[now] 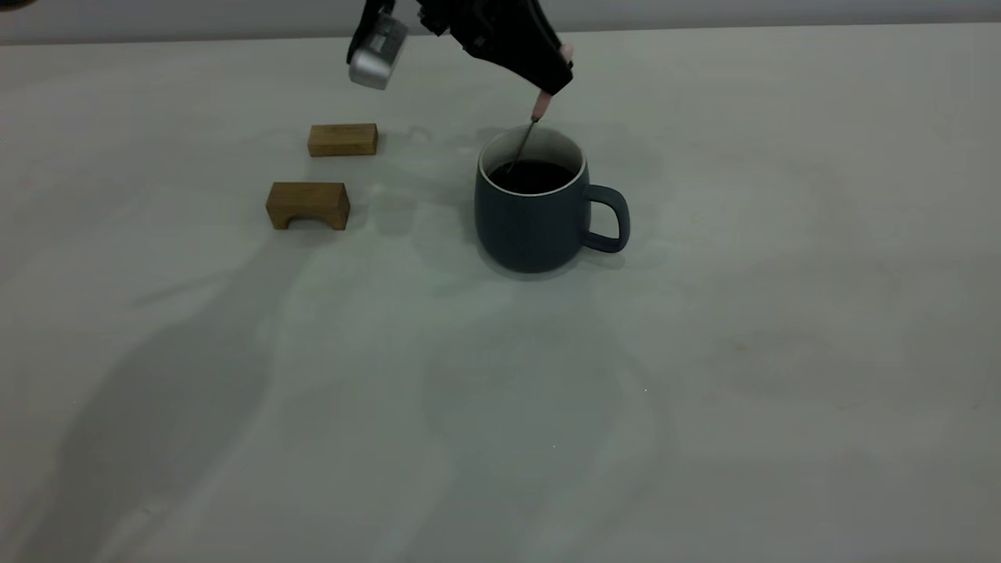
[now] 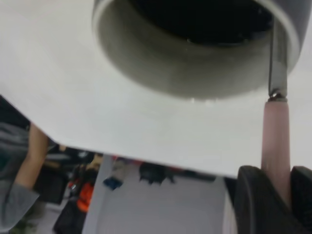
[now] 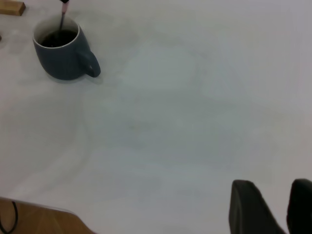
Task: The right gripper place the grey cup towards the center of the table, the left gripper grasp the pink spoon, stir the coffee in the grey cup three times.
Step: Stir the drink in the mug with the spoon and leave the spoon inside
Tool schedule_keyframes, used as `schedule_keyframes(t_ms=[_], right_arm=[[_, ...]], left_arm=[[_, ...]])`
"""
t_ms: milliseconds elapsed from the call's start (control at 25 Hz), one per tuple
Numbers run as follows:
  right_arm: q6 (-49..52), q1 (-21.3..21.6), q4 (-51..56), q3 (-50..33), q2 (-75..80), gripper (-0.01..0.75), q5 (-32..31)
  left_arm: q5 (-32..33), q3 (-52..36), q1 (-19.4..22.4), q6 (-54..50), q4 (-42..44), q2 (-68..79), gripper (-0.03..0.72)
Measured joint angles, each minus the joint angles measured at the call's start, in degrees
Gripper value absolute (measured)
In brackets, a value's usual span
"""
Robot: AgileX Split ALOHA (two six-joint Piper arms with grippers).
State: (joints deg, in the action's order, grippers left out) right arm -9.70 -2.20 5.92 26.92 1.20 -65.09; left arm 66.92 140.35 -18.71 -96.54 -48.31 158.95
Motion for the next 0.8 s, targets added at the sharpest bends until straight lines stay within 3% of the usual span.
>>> schedule_keyframes(t_ms=[240, 520, 800], right_arm=[[0.00, 0.00, 0.00, 0.00, 0.00, 0.237, 0.00], [0.00, 0.00, 0.00, 0.00, 0.00, 0.237, 0.00], [0.00, 0.00, 0.00, 0.00, 0.00, 0.237, 0.00]], left_arm=[[0.00, 0.00, -1.13, 7.67, -2.79, 0.00, 0.167], [0.00, 0.00, -3.22, 6.08, -2.73, 0.00, 0.171], [0.00, 0.00, -4.76, 2.92, -2.56, 0.00, 0.370]])
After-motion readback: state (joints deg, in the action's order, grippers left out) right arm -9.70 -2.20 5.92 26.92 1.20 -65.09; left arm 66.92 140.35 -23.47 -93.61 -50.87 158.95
